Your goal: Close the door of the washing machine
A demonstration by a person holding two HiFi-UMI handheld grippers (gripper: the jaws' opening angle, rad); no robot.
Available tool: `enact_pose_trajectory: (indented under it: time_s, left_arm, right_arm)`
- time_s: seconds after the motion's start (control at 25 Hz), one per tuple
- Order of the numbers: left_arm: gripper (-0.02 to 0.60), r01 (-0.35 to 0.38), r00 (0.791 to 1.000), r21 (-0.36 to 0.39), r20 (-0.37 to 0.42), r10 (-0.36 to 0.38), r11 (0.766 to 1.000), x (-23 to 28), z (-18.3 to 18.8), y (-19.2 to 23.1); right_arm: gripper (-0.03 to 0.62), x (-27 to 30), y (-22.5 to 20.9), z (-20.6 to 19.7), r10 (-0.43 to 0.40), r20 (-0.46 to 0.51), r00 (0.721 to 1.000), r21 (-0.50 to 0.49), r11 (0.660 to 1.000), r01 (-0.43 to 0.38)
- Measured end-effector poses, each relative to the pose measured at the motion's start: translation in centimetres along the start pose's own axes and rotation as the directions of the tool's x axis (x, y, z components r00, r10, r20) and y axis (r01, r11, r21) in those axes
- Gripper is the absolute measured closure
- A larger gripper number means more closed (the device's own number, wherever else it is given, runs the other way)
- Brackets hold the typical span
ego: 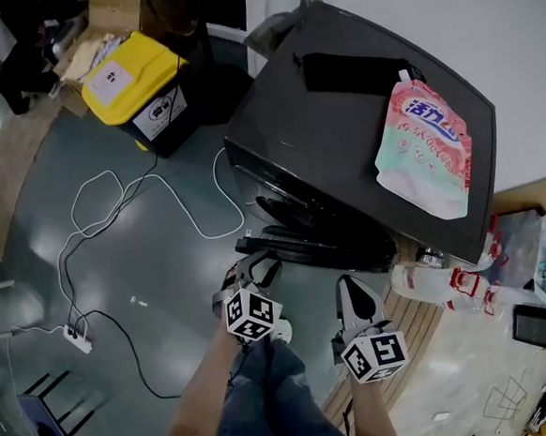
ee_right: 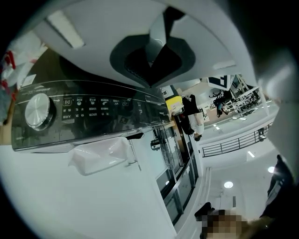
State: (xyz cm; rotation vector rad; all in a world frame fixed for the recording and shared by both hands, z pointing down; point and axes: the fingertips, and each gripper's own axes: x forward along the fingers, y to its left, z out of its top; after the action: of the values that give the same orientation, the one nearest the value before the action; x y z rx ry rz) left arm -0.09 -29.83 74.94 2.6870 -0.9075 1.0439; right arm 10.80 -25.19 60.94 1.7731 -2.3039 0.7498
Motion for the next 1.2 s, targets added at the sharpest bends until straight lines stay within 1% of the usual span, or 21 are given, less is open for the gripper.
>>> enact_pose_trajectory:
  time_s: [0.16,0.28,0.32,0.36,0.4,0.44,0.6,1.0,1.2]
  left_arm:
    - [0.454,-0.039,0.999,-0.040,0.013,0.040,0.998,2.2,1.7,2.1]
    - [0.474,-0.063,0.998,-0.094,0.021,0.066,0.994,3.5,2.9,3.3]
    - [0.490,-0.074,0.997,-0.114,0.021,0.077,0.991,3.9,3.2,3.7]
    - [0.517,-0.088,0.996,-0.133,0.021,0.092,0.987,4.2,3.5,4.0]
    - [0.558,-0.104,0.994,-0.150,0.020,0.108,0.983,4.6,3.8,4.4]
    - [0.574,-0.116,0.992,-0.167,0.019,0.121,0.979,4.8,4.0,4.7]
    - [0.574,-0.117,0.991,-0.220,0.031,0.126,0.969,5.1,4.5,4.9]
    - [0.574,-0.101,0.992,-0.253,0.042,0.115,0.962,5.3,4.5,4.9]
    - [0.574,-0.095,0.993,-0.251,0.045,0.110,0.963,5.3,4.5,5.0]
  right_arm:
    - [0.580,0.1,-0.7,0.3,-0.011,0.000,1.000,-0.006,1.000,0.011]
    - [0.579,-0.1,-1.2,0.2,-0.021,-0.003,1.000,-0.002,1.000,0.021]
    - [0.580,-0.2,-1.3,0.2,-0.024,-0.004,1.000,-0.001,1.000,0.024]
    - [0.580,-0.3,-1.5,0.2,-0.027,-0.005,1.000,0.001,1.000,0.027]
    - [0.580,-0.4,-1.7,0.1,-0.031,-0.006,0.999,0.003,1.000,0.031]
    - [0.580,-0.5,-1.9,0.1,-0.035,-0.006,0.999,0.004,0.999,0.035]
    - [0.580,-1.0,-2.7,0.2,-0.054,-0.003,0.999,0.013,0.998,0.054]
    - [0.580,-1.1,-2.9,0.1,-0.073,0.006,0.997,0.022,0.997,0.073]
    - [0.580,-1.7,-3.2,0.1,-0.087,0.010,0.996,0.027,0.996,0.086]
